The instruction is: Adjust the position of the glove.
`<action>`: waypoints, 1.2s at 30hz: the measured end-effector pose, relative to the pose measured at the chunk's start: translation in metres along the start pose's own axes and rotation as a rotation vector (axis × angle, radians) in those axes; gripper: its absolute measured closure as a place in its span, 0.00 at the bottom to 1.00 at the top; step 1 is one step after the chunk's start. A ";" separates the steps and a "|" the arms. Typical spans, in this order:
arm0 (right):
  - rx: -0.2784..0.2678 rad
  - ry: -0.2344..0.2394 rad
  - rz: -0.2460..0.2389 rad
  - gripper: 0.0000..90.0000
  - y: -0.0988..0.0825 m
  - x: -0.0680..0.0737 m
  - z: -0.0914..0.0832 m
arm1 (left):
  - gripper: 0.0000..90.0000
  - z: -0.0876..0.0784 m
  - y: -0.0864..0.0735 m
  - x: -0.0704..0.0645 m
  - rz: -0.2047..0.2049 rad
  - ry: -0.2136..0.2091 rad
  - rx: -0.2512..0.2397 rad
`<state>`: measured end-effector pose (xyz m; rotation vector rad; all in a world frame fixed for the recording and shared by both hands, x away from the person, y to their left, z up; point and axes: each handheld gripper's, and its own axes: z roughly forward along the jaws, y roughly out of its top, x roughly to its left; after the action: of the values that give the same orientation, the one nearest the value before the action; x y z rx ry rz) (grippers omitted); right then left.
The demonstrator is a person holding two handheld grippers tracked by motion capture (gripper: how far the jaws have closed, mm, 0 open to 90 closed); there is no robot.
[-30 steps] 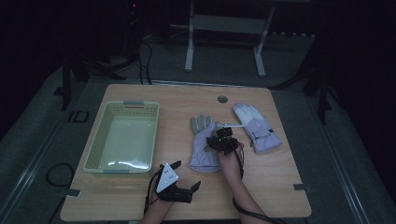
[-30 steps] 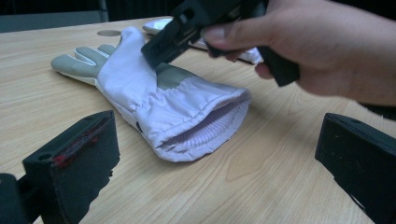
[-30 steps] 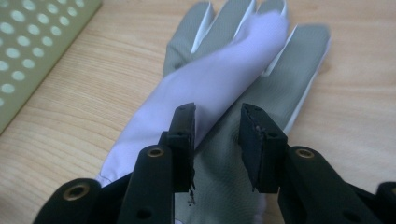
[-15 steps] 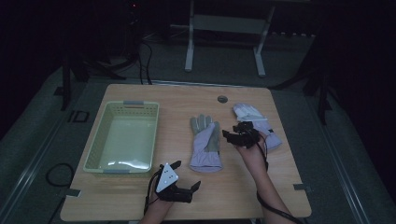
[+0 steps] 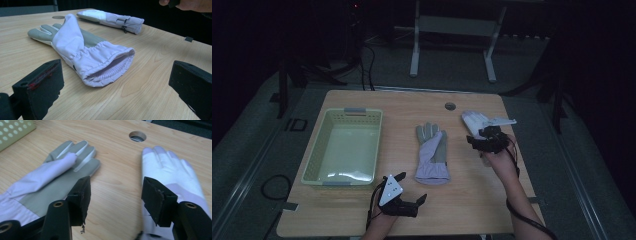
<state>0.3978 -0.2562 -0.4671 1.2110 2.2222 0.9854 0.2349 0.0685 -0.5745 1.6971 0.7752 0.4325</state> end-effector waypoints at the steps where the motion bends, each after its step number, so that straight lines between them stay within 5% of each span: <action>1: 0.003 -0.016 -0.012 0.45 0.001 -0.009 -0.002 | 0.00 0.000 0.000 0.000 0.000 -0.001 0.000; 5: 0.004 -0.037 -0.019 0.54 -0.001 -0.029 -0.005 | 0.00 0.000 0.000 0.000 -0.002 -0.001 -0.001; 15: 0.052 -0.065 0.028 0.48 -0.005 -0.067 0.000 | 0.00 0.000 0.000 0.000 -0.001 -0.014 -0.002; 23: 0.059 -0.057 0.043 0.48 -0.003 -0.082 0.010 | 0.00 -0.001 0.000 0.000 -0.002 -0.013 -0.006; 36: 0.082 -0.033 0.033 0.51 0.007 -0.086 0.037 | 0.00 -0.001 -0.001 0.001 -0.004 -0.007 -0.009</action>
<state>0.4708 -0.3124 -0.4840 1.2940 2.2436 0.8873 0.2342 0.0700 -0.5748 1.6870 0.7706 0.4262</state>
